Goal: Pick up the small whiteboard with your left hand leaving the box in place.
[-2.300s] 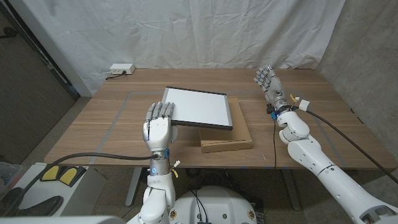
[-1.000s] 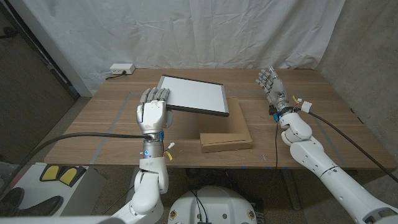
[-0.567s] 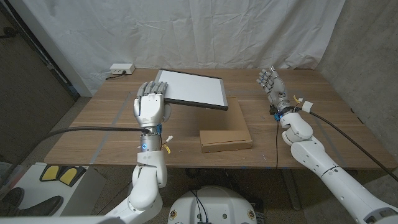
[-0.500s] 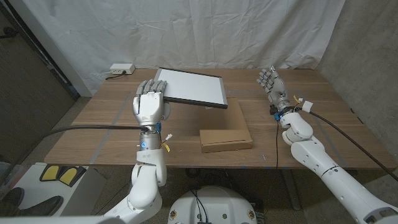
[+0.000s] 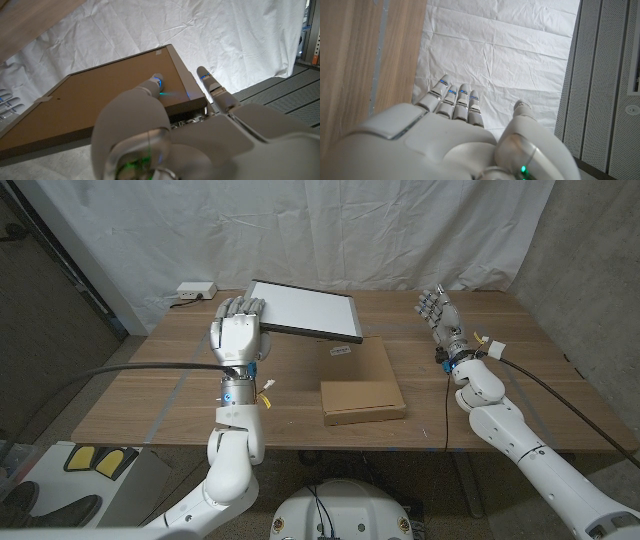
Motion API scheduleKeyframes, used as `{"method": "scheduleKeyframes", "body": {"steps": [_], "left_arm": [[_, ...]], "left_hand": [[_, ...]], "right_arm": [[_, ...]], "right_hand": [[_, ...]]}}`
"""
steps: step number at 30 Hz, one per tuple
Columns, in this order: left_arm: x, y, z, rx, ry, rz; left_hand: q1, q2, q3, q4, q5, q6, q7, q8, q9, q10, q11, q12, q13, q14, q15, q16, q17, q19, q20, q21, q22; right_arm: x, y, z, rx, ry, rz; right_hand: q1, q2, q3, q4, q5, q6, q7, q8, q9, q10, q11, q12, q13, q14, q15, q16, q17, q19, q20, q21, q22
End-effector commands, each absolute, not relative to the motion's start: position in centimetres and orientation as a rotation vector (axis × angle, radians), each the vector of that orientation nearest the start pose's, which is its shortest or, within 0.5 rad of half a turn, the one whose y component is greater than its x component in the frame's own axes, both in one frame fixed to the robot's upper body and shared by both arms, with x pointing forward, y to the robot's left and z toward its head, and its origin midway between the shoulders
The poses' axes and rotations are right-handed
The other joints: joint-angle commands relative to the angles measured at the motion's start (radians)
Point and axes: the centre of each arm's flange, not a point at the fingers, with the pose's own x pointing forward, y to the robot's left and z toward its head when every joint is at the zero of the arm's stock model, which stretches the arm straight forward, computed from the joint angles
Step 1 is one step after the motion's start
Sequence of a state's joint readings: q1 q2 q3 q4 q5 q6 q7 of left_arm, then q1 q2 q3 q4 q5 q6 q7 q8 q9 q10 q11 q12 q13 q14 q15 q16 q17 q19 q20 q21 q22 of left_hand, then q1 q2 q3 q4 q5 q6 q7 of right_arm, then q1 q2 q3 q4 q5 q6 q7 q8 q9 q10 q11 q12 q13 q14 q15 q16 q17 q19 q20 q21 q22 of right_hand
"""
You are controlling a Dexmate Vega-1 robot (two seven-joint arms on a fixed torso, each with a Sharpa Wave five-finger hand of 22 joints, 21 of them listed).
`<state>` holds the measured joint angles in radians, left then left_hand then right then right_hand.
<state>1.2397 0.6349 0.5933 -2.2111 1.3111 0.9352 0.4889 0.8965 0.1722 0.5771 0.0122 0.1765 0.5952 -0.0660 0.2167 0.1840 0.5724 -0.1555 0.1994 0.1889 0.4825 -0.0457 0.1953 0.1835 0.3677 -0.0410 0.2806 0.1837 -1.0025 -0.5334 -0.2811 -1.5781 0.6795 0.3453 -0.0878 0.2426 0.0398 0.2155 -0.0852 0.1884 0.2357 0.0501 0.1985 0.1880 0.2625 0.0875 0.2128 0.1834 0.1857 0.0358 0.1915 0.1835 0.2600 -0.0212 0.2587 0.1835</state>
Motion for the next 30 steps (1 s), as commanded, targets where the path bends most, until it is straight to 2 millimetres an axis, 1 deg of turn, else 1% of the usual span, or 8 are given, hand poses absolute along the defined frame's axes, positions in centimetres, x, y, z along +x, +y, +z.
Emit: {"method": "scheduleKeyframes", "body": {"steps": [1, 5, 7, 8, 14, 18, 24, 30], "left_arm": [[42.0, 20.7, 0.3, 1.412, -0.78, 1.01], [42.1, 20.9, 0.6, 1.416, -0.786, 1.004], [42.0, 20.9, 0.7, 1.415, -0.794, 1.003], [41.9, 21.0, 0.8, 1.415, -0.796, 1.002], [41.7, 20.8, 1.0, 1.413, -0.818, 0.997], [41.3, 20.5, 0.9, 1.415, -0.828, 1.001], [40.7, 20.4, 0.7, 1.395, -0.828, 1.006], [40.5, 20.1, 0.7, 1.398, -0.843, 1.006]], "left_hand": [[-0.009, -0.001, 0.009, -0.001, 0.0, 0.002, 0.0, -0.002, 0.004, 0.008, 0.0, 0.0, 0.002, -0.001, -0.11, -0.007, 0.002, -0.005, -0.083, -0.002, 0.003], [-0.01, -0.002, 0.009, -0.001, 0.0, 0.002, -0.001, -0.003, 0.004, 0.004, 0.004, -0.002, 0.002, -0.001, -0.109, -0.007, 0.002, -0.005, -0.083, -0.002, 0.003], [-0.011, -0.002, 0.009, -0.001, 0.0, 0.001, 0.0, -0.004, 0.004, 0.004, 0.003, -0.002, 0.002, -0.002, -0.11, -0.007, 0.002, -0.005, -0.083, -0.003, 0.003], [-0.011, -0.002, 0.01, -0.001, 0.0, 0.0, 0.0, -0.005, 0.004, 0.006, -0.001, -0.002, 0.002, -0.002, -0.109, -0.007, 0.002, -0.006, -0.082, -0.003, 0.003], [-0.013, -0.004, 0.01, 0.0, 0.0, 0.003, 0.0, -0.005, 0.004, 0.005, -0.001, -0.002, 0.002, -0.001, -0.111, -0.006, 0.002, -0.005, -0.084, -0.003, 0.003], [-0.014, -0.006, 0.011, 0.0, 0.0, 0.002, -0.002, -0.006, 0.004, 0.005, -0.001, -0.002, 0.002, -0.002, -0.108, -0.007, 0.002, -0.005, -0.083, -0.004, 0.003], [-0.015, -0.006, 0.011, 0.0, 0.0, 0.003, -0.001, -0.007, 0.004, 0.004, 0.0, -0.003, 0.002, -0.002, -0.109, -0.007, 0.002, -0.005, -0.083, -0.004, 0.003], [-0.016, -0.007, 0.013, 0.0, 0.0, 0.002, 0.0, -0.009, 0.005, 0.003, -0.001, -0.003, 0.002, -0.002, -0.108, -0.007, 0.002, -0.005, -0.082, -0.005, 0.003]], "right_arm": [[58.9, -29.0, -0.5, 0.157, -0.749, 0.16], [58.6, -28.9, -0.6, 0.158, -0.751, 0.153], [58.4, -28.9, -0.5, 0.156, -0.752, 0.15], [58.2, -28.9, -0.5, 0.155, -0.755, 0.148], [57.7, -28.6, -0.6, 0.154, -0.762, 0.151], [57.5, -28.4, -0.6, 0.155, -0.763, 0.157], [57.4, -28.2, -0.1, 0.141, -0.772, 0.168], [57.4, -27.9, 0.0, 0.138, -0.775, 0.174]], "right_hand": [[0.007, 0.007, 0.0, -0.008, 0.005, 0.005, 0.005, -0.001, 0.004, 0.008, -0.001, 0.001, 0.003, 0.006, 0.002, -0.001, 0.004, 0.007, 0.0, -0.001, 0.003], [0.007, 0.007, 0.0, -0.008, 0.005, 0.005, 0.004, -0.001, 0.004, 0.008, -0.002, 0.001, 0.003, 0.005, 0.001, -0.001, 0.004, 0.007, 0.0, -0.002, 0.003], [0.007, 0.007, 0.0, -0.008, 0.005, 0.005, 0.004, -0.001, 0.004, 0.008, -0.003, 0.001, 0.003, 0.005, 0.002, -0.001, 0.004, 0.008, 0.0, -0.002, 0.003], [0.007, 0.007, 0.0, -0.008, 0.005, 0.006, 0.005, -0.001, 0.004, 0.008, -0.003, 0.001, 0.003, 0.006, 0.002, -0.001, 0.004, 0.007, 0.0, -0.002, 0.004], [0.007, 0.007, 0.0, -0.009, 0.005, 0.006, 0.005, 0.0, 0.004, 0.008, -0.003, 0.001, 0.003, 0.005, 0.003, -0.001, 0.004, 0.008, 0.0, -0.003, 0.004], [0.006, 0.007, 0.0, -0.009, 0.005, 0.005, 0.004, -0.001, 0.004, 0.008, -0.003, 0.001, 0.003, 0.005, 0.003, -0.001, 0.005, 0.008, 0.0, -0.004, 0.004], [0.006, 0.007, -0.001, -0.009, 0.005, 0.005, 0.003, -0.001, 0.004, 0.008, -0.001, 0.001, 0.003, 0.005, 0.003, -0.001, 0.005, 0.008, 0.0, -0.005, 0.004], [0.006, 0.007, -0.001, -0.009, 0.005, 0.005, 0.004, -0.001, 0.004, 0.008, -0.002, 0.001, 0.003, 0.005, 0.002, -0.001, 0.005, 0.008, 0.0, -0.006, 0.004]]}}
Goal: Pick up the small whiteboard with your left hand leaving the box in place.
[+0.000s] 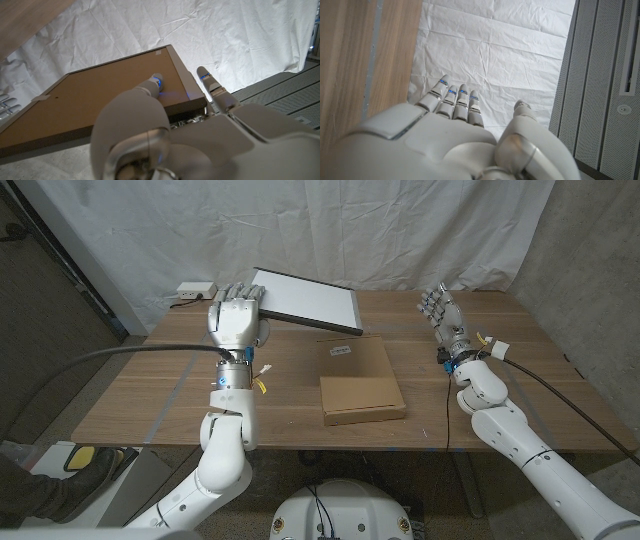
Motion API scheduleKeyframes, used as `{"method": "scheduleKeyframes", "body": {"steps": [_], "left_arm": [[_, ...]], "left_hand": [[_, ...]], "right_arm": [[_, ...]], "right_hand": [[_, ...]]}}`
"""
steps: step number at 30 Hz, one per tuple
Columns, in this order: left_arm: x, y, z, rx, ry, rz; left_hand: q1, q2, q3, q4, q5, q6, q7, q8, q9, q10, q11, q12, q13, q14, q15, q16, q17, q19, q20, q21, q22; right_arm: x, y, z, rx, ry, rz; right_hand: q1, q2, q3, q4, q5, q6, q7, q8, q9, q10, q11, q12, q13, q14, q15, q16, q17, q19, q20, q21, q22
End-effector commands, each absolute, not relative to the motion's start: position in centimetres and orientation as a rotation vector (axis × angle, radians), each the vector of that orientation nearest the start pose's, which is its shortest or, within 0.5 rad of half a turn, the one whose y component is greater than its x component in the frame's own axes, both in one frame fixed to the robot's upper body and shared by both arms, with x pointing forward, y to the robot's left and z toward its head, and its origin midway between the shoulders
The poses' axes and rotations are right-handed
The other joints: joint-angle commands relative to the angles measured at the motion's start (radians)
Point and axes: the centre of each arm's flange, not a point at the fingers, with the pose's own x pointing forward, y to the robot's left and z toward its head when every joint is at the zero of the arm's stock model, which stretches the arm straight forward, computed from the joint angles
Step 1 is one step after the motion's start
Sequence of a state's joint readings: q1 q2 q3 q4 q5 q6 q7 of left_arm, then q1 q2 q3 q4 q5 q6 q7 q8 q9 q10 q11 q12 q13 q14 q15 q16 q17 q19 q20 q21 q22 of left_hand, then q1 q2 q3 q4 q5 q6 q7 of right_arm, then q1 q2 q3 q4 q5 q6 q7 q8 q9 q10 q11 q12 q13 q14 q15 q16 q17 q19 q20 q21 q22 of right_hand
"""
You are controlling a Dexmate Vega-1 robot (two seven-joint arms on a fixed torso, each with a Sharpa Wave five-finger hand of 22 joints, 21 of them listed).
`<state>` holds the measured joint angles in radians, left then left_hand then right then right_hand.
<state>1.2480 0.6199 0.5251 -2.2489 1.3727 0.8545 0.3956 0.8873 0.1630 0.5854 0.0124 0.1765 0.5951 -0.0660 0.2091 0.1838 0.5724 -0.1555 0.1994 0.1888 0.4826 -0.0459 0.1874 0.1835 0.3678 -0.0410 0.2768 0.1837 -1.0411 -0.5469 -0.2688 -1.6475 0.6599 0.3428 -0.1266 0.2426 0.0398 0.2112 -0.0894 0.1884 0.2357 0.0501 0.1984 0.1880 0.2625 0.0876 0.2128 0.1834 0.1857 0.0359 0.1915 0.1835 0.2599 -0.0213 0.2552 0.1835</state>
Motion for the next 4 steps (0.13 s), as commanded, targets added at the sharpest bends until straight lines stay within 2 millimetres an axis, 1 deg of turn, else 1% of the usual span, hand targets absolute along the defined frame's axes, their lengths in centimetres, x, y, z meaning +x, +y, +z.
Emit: {"method": "scheduleKeyframes", "body": {"steps": [1, 4], "left_arm": [[40.52, 19.98, 0.78, 1.402, -0.846, 1.004], [40.41, 19.92, 0.83, 1.401, -0.849, 1.008]], "left_hand": [[-0.007, 0.003, 0.005, 0.0, 0.0, 0.003, -0.001, -0.001, 0.005, 0.007, -0.003, -0.002, 0.002, -0.002, -0.108, 0.001, 0.002, -0.005, -0.083, -0.001, 0.003], [-0.008, 0.002, 0.005, 0.0, 0.0, 0.002, -0.002, -0.002, 0.005, 0.004, 0.0, -0.003, 0.002, -0.003, -0.108, 0.001, 0.002, -0.005, -0.083, -0.001, 0.003]], "right_arm": [[57.33, -27.86, -0.1, 0.139, -0.776, 0.176], [57.38, -27.85, -0.24, 0.142, -0.772, 0.175]], "right_hand": [[0.006, 0.007, 0.003, -0.005, 0.005, 0.005, 0.004, -0.001, 0.004, 0.008, -0.002, 0.0, 0.003, 0.005, 0.003, -0.001, 0.005, 0.009, 0.0, -0.003, 0.004], [0.006, 0.007, 0.003, -0.005, 0.005, 0.005, 0.004, -0.001, 0.004, 0.008, -0.003, 0.0, 0.003, 0.005, 0.003, -0.001, 0.005, 0.009, 0.001, -0.003, 0.004]]}}
